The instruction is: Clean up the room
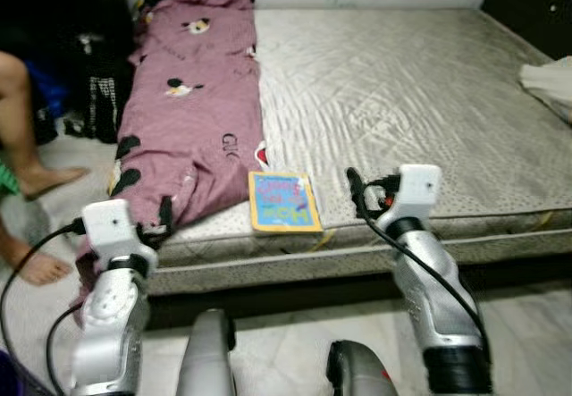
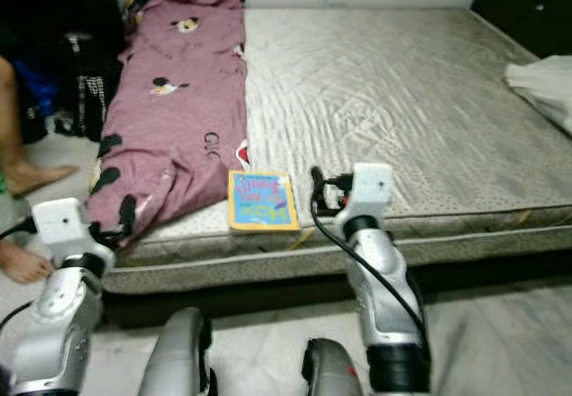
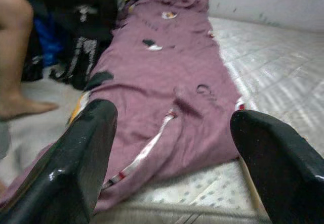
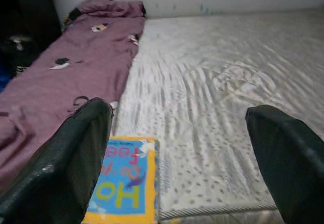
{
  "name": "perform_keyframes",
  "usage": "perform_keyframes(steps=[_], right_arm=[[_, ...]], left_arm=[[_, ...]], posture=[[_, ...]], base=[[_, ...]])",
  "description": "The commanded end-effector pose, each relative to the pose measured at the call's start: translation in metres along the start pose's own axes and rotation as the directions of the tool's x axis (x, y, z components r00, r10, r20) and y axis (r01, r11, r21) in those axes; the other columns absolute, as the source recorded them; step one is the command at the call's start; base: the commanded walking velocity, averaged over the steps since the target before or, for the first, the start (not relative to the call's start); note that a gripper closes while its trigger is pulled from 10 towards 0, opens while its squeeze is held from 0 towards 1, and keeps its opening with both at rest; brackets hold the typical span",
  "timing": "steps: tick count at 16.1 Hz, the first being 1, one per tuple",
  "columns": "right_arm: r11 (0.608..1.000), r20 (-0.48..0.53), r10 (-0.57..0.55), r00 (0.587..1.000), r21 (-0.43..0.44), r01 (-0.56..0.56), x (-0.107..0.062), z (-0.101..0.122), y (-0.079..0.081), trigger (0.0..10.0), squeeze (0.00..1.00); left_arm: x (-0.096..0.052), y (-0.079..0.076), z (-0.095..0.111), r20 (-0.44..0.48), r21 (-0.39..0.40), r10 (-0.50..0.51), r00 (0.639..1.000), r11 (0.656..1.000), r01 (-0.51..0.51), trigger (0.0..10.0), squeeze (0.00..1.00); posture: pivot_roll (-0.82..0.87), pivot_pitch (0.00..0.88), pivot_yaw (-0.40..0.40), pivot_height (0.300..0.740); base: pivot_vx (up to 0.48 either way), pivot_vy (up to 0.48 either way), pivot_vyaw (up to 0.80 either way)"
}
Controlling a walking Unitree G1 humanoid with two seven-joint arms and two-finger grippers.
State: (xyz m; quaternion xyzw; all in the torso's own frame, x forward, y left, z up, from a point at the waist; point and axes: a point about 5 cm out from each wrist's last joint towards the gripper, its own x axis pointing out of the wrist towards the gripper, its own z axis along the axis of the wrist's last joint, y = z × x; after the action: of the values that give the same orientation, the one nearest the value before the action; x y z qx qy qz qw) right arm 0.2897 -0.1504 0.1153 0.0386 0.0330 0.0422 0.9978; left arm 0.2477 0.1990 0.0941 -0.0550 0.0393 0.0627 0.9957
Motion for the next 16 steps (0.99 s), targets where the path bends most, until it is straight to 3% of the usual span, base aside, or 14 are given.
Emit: perform_keyframes(steps=[1, 13, 16], right_arm=[[1.000, 0.007, 0.005, 1.000, -0.008, -0.004, -0.0001, 0.0022, -0.0006, 10.0, 0.00], [0.999, 0.012, 0.039, 0.999, -0.016, -0.039, 0.0001, 0.0036, 0.0026, 10.0, 0.00], [0.999, 0.015, 0.050, 0.999, -0.020, -0.050, 0.0006, 0.0038, 0.0035, 10.0, 0.00]], left_arm=[[0.0003, -0.0026, 0.0033, 0.009, 0.002, -0.018, 1.000, 1.000, 0.018, 10.0, 0.00], [0.0008, -0.0048, 0.0032, 0.001, -0.014, -0.030, 1.000, 0.999, 0.030, 10.0, 0.00], [0.0032, -0.0047, 0.0011, -0.020, -0.005, -0.020, 1.000, 1.000, 0.019, 10.0, 0.00]], posture=[[-0.09, 0.000, -0.024, 0.638], [-0.10, 0.005, -0.027, 0.638], [-0.10, 0.001, -0.027, 0.638]], base=[[0.000, 0.000, 0.00], [0.387, 0.000, 0.00], [0.091, 0.000, 0.19]])
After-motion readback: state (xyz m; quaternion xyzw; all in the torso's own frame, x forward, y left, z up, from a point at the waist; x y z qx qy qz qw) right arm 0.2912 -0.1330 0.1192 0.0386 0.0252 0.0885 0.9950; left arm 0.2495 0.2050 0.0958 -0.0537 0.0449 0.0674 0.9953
